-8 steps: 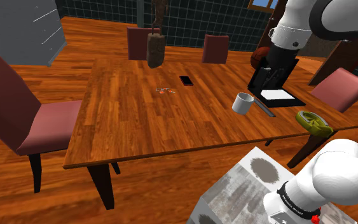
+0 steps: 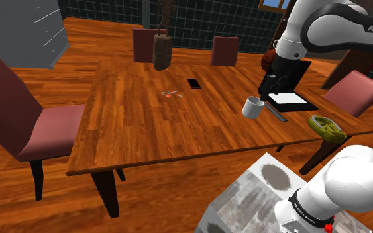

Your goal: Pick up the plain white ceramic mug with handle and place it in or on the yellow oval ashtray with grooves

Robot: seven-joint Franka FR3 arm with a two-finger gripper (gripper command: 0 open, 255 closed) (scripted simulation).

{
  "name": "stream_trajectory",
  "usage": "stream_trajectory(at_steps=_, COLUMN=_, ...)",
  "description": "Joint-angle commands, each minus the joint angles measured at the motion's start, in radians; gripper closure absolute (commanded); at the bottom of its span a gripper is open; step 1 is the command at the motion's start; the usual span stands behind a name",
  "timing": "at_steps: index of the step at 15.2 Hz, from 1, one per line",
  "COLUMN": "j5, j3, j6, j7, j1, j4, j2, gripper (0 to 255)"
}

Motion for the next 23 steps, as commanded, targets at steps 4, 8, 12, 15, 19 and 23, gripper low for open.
stream_trajectory(at_steps=4, j5=-0.04, j3=-0.091, j6=0.125, j7=-0.104, j1=-0.026, j4=-0.014, j2=0.107, gripper=0)
stream_trajectory(at_steps=8, j5=-0.057, j3=-0.162, j6=0.221, j7=-0.188, j1=-0.042, j4=0.002, j2=0.216, gripper=0)
stream_trajectory(at_steps=12, j5=-0.055, j3=-0.23, j6=0.31, j7=-0.277, j1=-0.052, j4=0.04, j2=0.342, gripper=0)
stream_trajectory(at_steps=15, j5=-0.036, j3=-0.277, j6=0.37, j7=-0.349, j1=-0.058, j4=0.083, j2=0.447, gripper=0)
stream_trajectory(at_steps=19, j5=0.015, j3=-0.329, j6=0.438, j7=-0.454, j1=-0.068, j4=0.158, j2=0.598, gripper=0)
stream_trajectory(at_steps=23, j5=0.06, j3=-0.349, j6=0.482, j7=-0.522, j1=-0.082, j4=0.206, j2=0.699, gripper=0)
